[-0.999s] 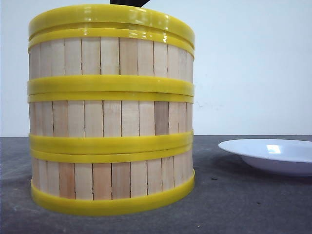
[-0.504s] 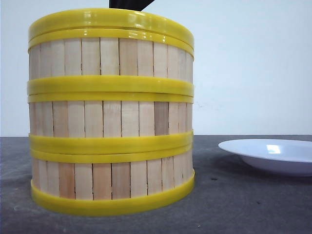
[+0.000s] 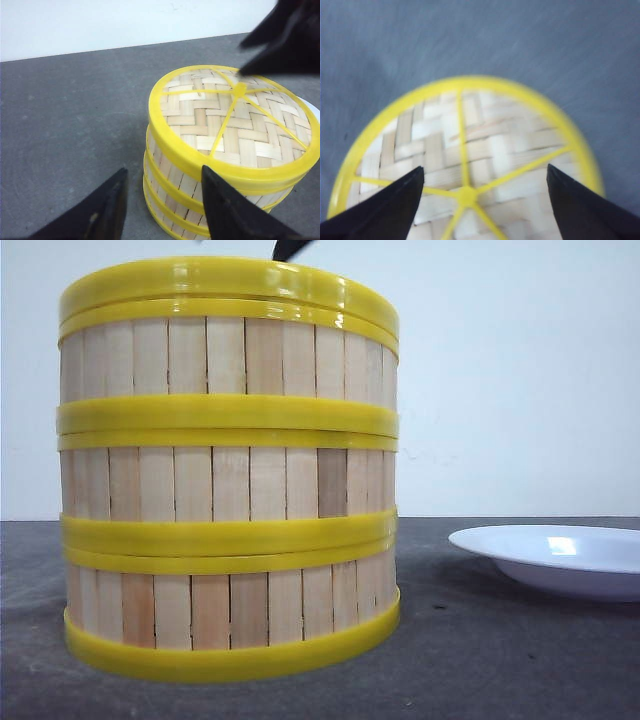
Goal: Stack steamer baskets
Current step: 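Lower the lid onto the top basket and open the right gripper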
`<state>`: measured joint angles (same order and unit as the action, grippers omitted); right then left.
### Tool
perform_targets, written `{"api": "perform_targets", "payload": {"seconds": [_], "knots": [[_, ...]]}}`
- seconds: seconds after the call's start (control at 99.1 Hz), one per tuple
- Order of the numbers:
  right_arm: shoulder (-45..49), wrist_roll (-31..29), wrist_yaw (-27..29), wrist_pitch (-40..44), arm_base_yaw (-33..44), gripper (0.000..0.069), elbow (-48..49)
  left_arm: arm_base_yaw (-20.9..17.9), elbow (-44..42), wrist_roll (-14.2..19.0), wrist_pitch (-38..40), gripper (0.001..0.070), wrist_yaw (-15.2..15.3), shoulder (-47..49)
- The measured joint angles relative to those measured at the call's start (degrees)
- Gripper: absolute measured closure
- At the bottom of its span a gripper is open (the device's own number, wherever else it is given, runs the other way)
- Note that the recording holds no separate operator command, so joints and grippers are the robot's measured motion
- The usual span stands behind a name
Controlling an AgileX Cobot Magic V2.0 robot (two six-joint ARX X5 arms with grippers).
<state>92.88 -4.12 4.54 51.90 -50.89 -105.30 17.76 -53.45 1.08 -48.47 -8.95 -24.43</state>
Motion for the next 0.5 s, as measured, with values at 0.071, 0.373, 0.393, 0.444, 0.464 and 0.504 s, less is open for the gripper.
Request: {"api": "perform_targets", "payload": {"seconds": [0.071, 0.373, 0.393, 0.444, 0.464, 0.504], "knots": [[-4.28, 0.39, 2.12, -1.33, 0.0, 0.0212, 0.0, 0.0, 0.0, 0.0, 0.02, 0.0437, 0.0, 0.0], [-20.76, 0.92, 8.68, 0.04, -0.09, 0.0214, -0.11, -0.02, 0.0, 0.66, 0.44, 0.0437, 0.0, 0.0], [-21.59, 0.92, 9.18, 0.7, -0.11, 0.0214, -0.11, -0.02, 0.0, 0.66, 0.46, 0.0437, -0.02, 0.0], [-23.67, 0.92, 10.47, 2.4, -0.11, 0.0218, -0.11, 0.0, 0.0, 0.66, 0.66, 0.0437, -0.02, 0.0], [-24.41, 0.92, 10.99, 3.1, -0.11, 0.022, -0.11, -0.02, 0.0, 0.66, 0.74, 0.0437, -0.02, 0.0], [-25.83, 0.92, 12.2, 4.55, -0.11, 0.0225, -0.11, -0.02, 0.0, 0.66, 0.94, 0.0437, -0.02, 0.09]]}}
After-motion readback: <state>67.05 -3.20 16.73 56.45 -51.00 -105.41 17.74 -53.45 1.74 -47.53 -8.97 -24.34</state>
